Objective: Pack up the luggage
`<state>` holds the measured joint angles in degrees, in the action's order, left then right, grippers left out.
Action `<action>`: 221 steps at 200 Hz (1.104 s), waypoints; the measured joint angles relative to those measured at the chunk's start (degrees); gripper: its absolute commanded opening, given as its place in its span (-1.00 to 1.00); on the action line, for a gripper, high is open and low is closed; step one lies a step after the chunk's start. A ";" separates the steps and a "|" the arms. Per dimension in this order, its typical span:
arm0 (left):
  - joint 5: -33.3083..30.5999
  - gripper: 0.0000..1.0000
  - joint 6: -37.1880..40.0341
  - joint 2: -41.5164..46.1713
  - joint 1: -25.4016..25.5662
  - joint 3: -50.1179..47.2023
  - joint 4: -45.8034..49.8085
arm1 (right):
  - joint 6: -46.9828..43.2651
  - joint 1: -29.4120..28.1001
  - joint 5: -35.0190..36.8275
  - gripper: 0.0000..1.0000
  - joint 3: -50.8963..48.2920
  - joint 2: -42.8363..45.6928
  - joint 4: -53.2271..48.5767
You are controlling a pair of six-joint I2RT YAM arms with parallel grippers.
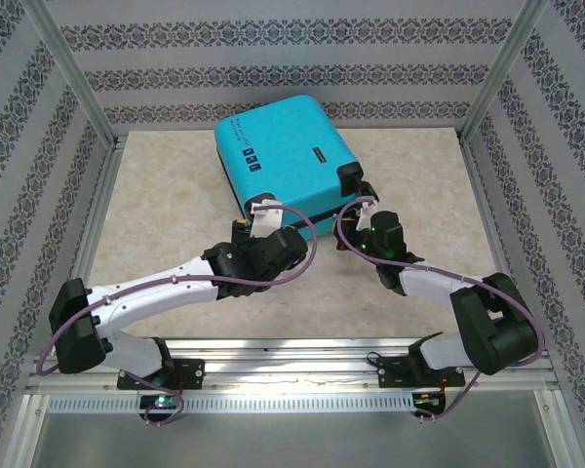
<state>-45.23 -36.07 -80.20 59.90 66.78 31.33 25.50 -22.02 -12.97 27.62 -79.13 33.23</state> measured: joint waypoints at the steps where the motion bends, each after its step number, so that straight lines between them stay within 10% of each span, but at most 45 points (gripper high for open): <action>1: 0.00 0.70 0.00 -0.02 0.00 0.00 0.00 | 0.00 0.00 0.00 -1.00 0.00 0.00 0.00; 128: 8.72 0.55 -0.50 -5.75 -6.93 -0.17 -0.57 | -0.02 0.00 -0.44 -1.00 -0.17 0.33 -0.13; 221: 12.52 0.04 -0.24 -7.96 -9.57 -1.53 -2.97 | -0.31 0.00 -0.92 -1.00 -0.20 0.33 -0.07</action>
<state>-32.71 -36.32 -88.16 50.33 65.25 28.36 25.19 -22.02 -13.89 27.42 -78.81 33.17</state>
